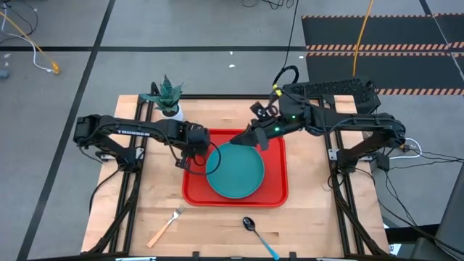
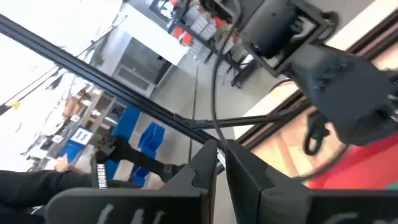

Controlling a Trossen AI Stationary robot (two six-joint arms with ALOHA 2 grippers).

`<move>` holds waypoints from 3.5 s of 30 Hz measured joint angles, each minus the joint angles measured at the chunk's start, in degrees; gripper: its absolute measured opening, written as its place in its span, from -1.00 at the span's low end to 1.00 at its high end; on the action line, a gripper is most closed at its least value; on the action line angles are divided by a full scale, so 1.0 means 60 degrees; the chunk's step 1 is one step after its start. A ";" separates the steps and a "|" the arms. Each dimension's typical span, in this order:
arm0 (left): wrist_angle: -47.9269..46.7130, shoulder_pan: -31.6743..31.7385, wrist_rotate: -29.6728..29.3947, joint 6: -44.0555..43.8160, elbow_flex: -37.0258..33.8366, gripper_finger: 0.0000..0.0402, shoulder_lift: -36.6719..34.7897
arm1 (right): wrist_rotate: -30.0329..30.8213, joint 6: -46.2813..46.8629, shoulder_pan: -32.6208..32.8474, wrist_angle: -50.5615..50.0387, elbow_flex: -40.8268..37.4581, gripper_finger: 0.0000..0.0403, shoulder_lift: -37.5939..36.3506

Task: Pick and place plate/cup/fork/spoon on tray
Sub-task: Put the green cup on the red tray to the top left of the blue plate, then put the blue spoon on the red tray to the right of the blue plate

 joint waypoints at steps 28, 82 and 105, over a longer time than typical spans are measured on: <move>-0.0624 0.0354 -0.1264 -0.0354 0.0062 -0.59 -0.0393 | 0.0240 0.0017 0.0309 -0.0055 -0.0210 -0.87 -0.0161; 0.2455 -0.3476 0.0210 -0.9523 0.5574 -0.60 -0.1838 | 0.2722 -0.1524 0.2238 0.3842 -0.1336 -0.87 -0.1411; 0.0206 -0.4103 0.0918 -1.2099 0.2272 -0.59 -0.4096 | 0.0757 0.4306 0.5933 -0.7110 0.2664 -0.62 0.2424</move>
